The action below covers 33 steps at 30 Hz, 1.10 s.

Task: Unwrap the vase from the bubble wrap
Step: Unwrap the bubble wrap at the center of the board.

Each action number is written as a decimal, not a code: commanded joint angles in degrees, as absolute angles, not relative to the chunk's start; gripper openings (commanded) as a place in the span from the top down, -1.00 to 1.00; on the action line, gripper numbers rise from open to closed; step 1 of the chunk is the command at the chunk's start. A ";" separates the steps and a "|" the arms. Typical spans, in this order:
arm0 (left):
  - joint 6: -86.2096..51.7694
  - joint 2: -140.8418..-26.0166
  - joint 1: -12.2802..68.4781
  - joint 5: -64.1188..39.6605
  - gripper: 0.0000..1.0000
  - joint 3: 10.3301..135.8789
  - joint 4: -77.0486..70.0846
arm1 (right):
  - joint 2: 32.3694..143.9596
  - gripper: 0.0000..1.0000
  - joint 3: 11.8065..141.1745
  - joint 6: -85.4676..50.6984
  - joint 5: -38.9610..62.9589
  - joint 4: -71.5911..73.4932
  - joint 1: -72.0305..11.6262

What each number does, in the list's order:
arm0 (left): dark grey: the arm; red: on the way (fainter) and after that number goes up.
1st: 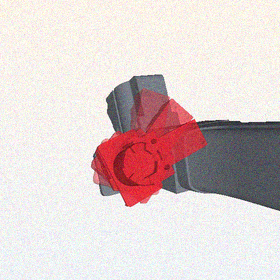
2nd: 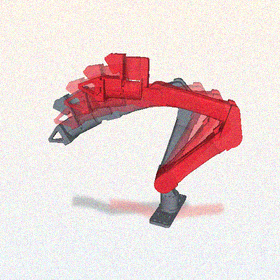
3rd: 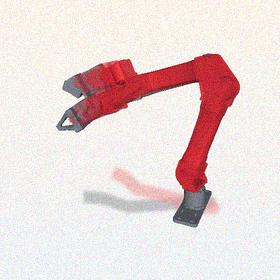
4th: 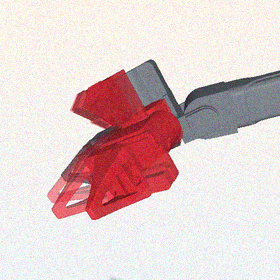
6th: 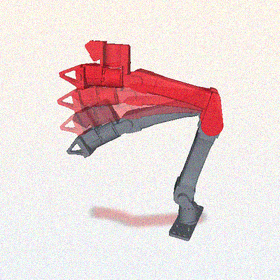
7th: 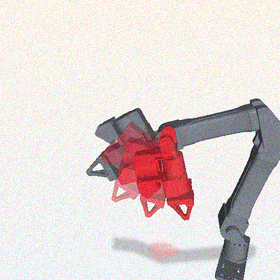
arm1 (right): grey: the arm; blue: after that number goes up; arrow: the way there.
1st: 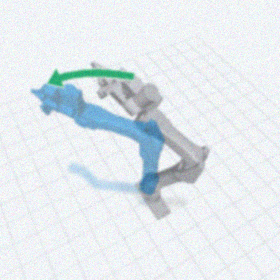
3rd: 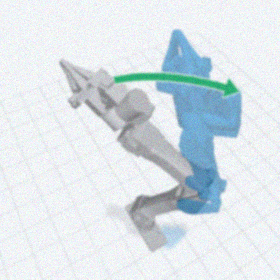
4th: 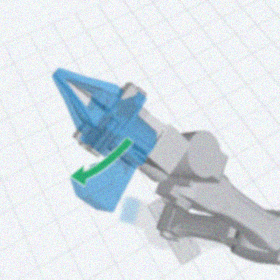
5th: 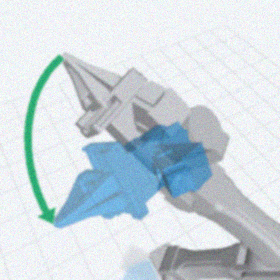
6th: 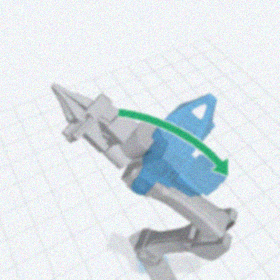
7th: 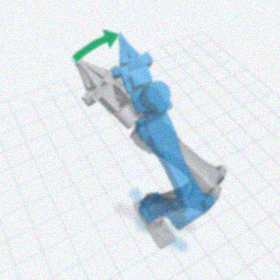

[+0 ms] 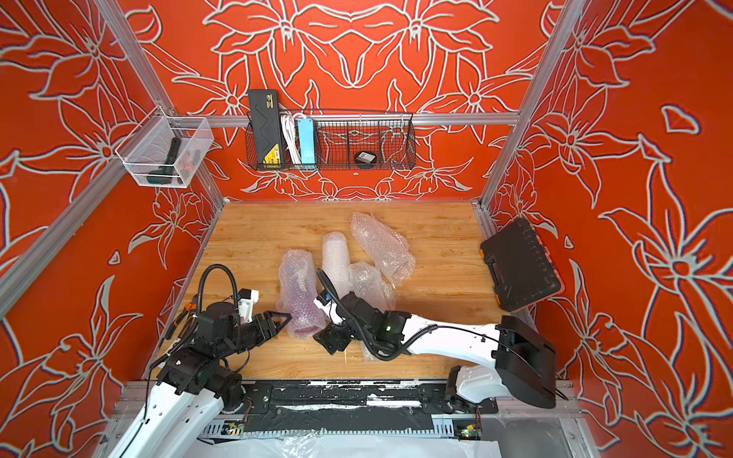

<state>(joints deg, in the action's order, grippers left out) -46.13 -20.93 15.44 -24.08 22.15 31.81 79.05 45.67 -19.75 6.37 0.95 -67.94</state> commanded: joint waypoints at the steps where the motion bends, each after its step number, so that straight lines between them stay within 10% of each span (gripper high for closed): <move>1: -47.53 -21.10 15.74 -23.60 -0.19 21.47 29.24 | 83.09 -0.61 49.56 -19.60 5.53 4.62 -68.35; 17: -48.91 -23.02 16.18 -19.86 0.09 20.87 28.68 | 91.76 -0.02 53.17 -20.30 3.79 4.12 -68.23; 33: -50.18 -26.01 21.12 -16.69 -0.09 20.55 28.91 | 91.54 0.86 51.77 -20.83 3.40 5.98 -67.11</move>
<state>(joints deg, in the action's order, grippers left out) -49.34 -25.61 20.14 -18.90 20.82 29.04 90.91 51.83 -20.29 4.27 4.82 -67.55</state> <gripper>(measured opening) 0.547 0.076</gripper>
